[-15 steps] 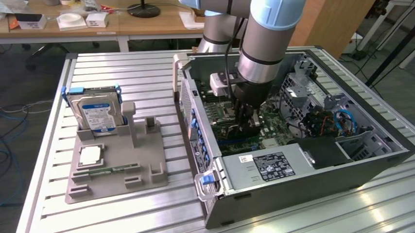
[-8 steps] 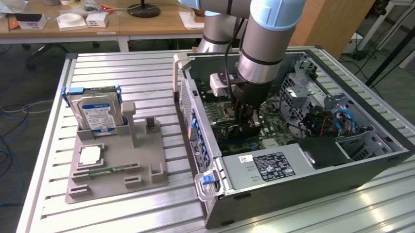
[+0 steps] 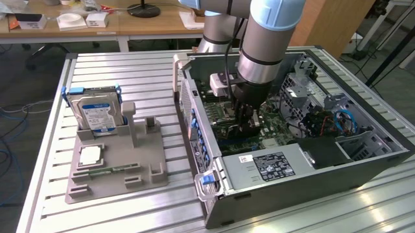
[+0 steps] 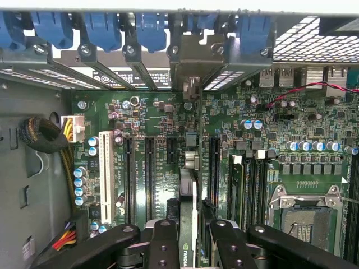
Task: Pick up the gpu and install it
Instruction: 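Insert the gpu into the slot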
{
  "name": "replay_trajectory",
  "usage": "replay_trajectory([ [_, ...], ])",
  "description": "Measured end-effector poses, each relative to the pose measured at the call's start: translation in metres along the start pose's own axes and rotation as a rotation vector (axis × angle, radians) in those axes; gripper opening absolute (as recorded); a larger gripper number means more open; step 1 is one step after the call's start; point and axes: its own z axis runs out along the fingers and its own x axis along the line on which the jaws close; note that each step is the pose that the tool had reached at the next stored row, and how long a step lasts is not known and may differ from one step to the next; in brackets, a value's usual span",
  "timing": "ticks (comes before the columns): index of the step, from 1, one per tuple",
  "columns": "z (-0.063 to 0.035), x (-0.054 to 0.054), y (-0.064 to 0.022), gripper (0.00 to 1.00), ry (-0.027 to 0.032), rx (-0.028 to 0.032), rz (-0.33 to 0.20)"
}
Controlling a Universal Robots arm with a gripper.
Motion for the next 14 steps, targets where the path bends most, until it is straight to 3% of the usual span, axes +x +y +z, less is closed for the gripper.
replay_trajectory([
  [3,-0.0016,-0.0002,-0.0002,0.26,-0.0020,0.0010,0.000],
  [5,-0.0046,-0.0001,-0.0002,0.26,0.0004,-0.0001,0.000],
  [14,-0.0055,-0.0010,-0.0001,0.26,0.0004,-0.0003,-0.002],
])
